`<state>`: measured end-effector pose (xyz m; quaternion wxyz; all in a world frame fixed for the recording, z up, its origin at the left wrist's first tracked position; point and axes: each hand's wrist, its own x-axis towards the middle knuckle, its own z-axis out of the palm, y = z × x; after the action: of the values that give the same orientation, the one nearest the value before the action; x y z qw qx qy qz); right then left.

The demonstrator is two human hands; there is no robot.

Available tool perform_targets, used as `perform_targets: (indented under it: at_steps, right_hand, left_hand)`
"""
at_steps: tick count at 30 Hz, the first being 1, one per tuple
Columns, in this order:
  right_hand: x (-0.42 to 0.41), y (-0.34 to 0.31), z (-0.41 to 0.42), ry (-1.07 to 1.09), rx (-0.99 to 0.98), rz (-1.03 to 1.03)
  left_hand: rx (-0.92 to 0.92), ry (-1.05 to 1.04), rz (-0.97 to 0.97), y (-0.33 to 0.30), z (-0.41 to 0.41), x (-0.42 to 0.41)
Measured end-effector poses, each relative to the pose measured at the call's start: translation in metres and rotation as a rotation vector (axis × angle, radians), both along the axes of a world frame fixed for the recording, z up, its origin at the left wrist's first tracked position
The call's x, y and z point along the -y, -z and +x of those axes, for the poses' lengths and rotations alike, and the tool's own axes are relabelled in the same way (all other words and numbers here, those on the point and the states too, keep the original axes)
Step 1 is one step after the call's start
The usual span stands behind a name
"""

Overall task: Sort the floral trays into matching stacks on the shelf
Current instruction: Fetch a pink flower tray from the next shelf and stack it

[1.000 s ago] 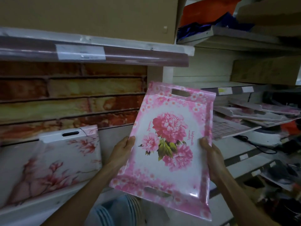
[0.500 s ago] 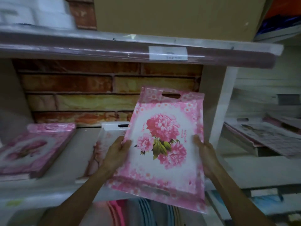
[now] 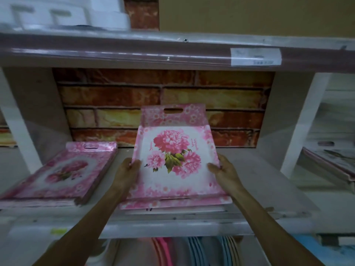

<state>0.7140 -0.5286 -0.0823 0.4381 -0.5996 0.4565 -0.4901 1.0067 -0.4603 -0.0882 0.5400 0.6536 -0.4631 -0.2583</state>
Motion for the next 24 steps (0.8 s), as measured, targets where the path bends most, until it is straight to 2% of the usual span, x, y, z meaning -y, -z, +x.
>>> perform_targets:
  at_steps: [9, 24]
  right_hand:
    - [0.013, 0.030, 0.020, 0.043, -0.297, 0.012]
    - [0.027, 0.052, 0.008, 0.022, -0.501, 0.103]
  left_hand:
    - [0.321, -0.054, 0.125, 0.030, 0.018, 0.015]
    - [0.479, -0.009, 0.203, 0.052, 0.018, 0.033]
